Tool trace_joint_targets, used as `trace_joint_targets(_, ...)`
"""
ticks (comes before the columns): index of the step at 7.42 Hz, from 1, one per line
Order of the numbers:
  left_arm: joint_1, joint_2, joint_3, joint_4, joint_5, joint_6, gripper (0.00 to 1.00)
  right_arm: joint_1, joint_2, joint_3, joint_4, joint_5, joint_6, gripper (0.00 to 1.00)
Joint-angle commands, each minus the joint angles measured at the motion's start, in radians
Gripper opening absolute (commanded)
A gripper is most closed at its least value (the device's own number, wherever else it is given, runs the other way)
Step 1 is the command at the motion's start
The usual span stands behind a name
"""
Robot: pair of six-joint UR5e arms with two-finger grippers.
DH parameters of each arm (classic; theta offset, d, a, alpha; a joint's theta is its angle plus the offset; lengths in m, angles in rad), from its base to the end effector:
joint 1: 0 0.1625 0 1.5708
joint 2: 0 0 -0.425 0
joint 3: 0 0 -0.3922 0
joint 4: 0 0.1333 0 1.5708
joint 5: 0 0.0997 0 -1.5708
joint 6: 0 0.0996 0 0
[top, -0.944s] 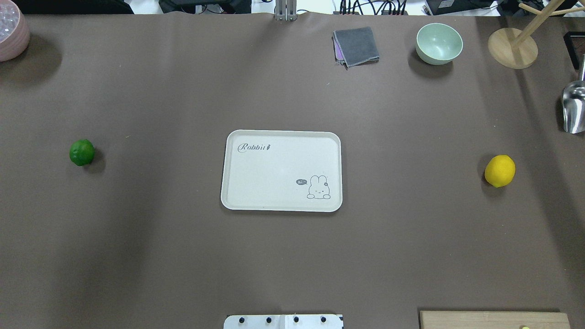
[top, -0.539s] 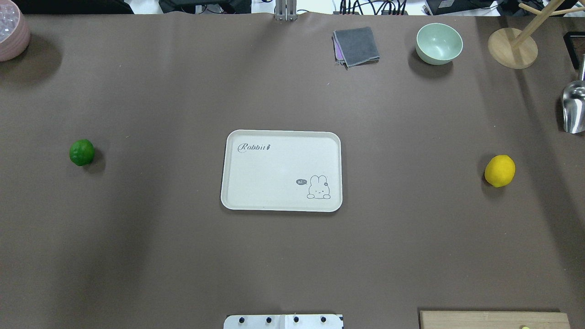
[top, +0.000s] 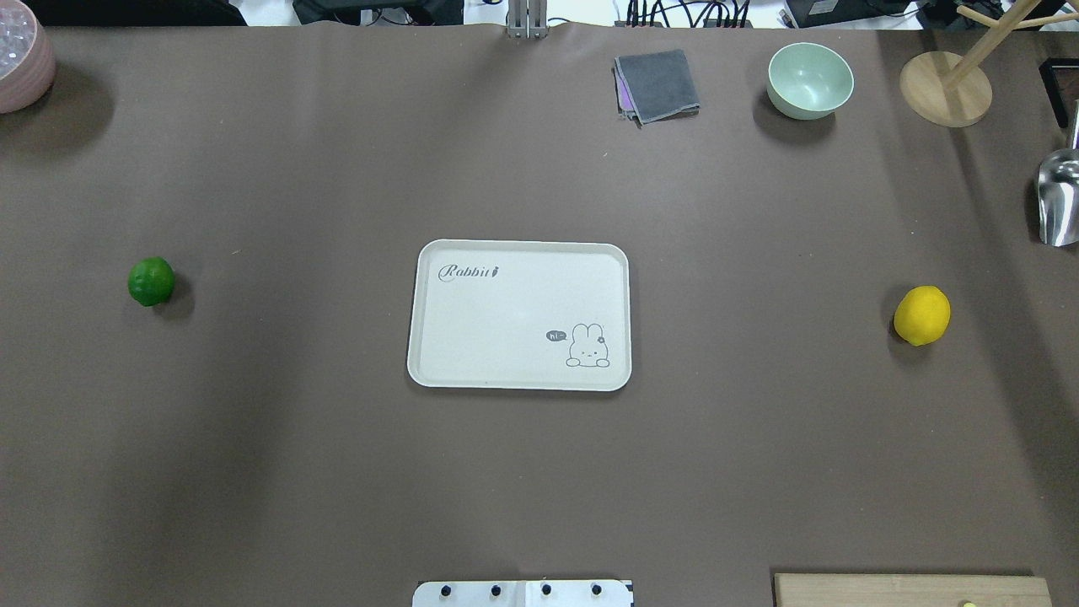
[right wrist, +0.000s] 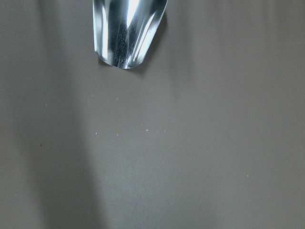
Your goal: Place all lemons on tray
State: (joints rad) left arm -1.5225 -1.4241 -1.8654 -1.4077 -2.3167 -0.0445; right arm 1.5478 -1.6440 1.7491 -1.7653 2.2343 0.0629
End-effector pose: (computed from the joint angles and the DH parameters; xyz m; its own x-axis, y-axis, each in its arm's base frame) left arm -0.0451 -0.4270 0.5998 0.7355 -0.0193 -0.6772 -0.0156 0.9988 -0.0454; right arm 0.0616 -0.4528 0.6323 0.7888 0.0994 0.6066 -0.0267 0.9915 -0.1277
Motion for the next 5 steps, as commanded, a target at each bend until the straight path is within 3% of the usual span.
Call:
trace_joint_targets(1,0.045,-0.102,0.017,0.030,-0.001,-0.122,0.97,0.002,-0.002,0.012,0.000,0.002,0.006,1.00)
trace_joint_targets(3,0.114,-0.253,0.061,0.090,-0.026,-0.237,0.97,0.000,0.012,0.013,0.003,0.001,0.006,1.00)
trace_joint_targets(5,0.211,-0.375,0.135,0.116,-0.029,-0.325,0.97,-0.002,0.001,0.004,0.087,0.004,0.021,1.00)
